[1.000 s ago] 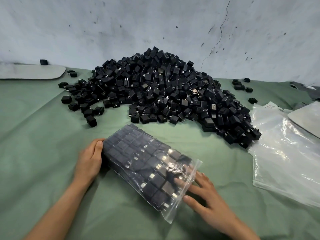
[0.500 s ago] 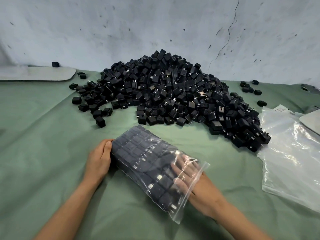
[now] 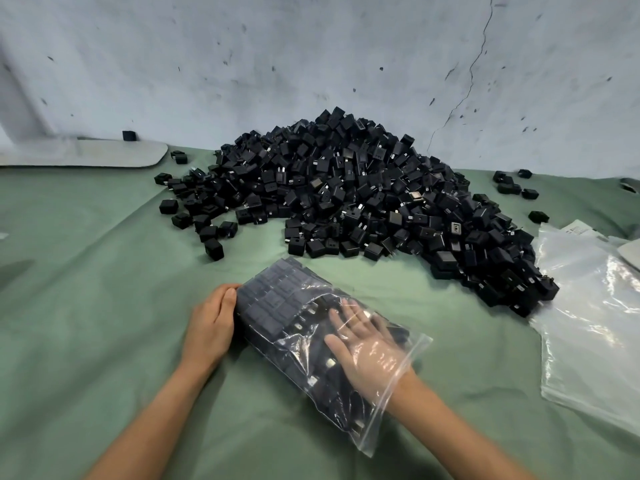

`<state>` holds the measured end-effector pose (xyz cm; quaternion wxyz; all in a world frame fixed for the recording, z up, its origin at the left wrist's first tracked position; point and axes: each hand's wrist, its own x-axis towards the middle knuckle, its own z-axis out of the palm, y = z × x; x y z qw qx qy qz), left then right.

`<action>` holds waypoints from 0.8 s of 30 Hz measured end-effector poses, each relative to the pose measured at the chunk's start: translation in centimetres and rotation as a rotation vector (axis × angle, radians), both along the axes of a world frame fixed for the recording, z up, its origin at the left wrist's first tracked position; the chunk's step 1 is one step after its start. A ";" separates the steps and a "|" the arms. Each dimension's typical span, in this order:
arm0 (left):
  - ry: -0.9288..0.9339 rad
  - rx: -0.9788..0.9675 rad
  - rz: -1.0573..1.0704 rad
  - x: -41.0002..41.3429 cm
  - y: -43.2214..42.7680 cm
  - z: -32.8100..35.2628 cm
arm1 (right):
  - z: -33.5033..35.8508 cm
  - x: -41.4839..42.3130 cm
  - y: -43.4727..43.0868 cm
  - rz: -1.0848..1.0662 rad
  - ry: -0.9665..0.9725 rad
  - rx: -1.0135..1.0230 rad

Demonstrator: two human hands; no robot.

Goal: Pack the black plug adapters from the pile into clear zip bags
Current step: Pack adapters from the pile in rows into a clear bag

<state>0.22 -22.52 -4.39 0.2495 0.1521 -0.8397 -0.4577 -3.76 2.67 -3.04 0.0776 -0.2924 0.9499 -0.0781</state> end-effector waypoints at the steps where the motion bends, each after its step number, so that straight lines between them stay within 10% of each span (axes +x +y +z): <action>1: 0.000 -0.004 0.000 0.0 0.0 0.0 | 0.0 0.0 -0.2 -0.008 -0.001 0.007; 24: -0.021 0.019 -0.024 0.4 0.3 0.6 | 0.8 1.5 2.1 0.126 0.137 -0.258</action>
